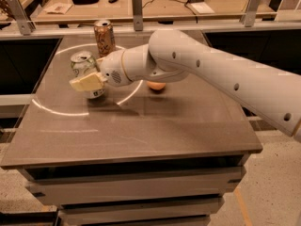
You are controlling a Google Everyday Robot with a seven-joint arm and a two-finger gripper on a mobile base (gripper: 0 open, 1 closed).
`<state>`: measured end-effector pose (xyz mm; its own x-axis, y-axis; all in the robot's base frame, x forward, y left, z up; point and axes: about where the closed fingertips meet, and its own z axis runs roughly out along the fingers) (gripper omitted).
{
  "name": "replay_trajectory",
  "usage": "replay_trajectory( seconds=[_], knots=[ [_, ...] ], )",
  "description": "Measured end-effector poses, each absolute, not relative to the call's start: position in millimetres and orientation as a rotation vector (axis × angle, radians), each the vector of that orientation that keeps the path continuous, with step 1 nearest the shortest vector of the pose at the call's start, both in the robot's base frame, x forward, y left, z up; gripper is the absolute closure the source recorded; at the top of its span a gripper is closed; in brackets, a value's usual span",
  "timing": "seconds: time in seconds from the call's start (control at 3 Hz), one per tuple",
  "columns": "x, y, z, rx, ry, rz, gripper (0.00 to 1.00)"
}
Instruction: Knock 7up can over
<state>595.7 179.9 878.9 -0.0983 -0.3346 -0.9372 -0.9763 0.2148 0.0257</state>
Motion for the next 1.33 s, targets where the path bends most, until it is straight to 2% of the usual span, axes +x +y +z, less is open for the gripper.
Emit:
replay_trajectory(
  seconds=[1.33],
  knots=[
    [599.3,161.6,929.4,-1.369,1.387,0.796,1.0]
  ],
)
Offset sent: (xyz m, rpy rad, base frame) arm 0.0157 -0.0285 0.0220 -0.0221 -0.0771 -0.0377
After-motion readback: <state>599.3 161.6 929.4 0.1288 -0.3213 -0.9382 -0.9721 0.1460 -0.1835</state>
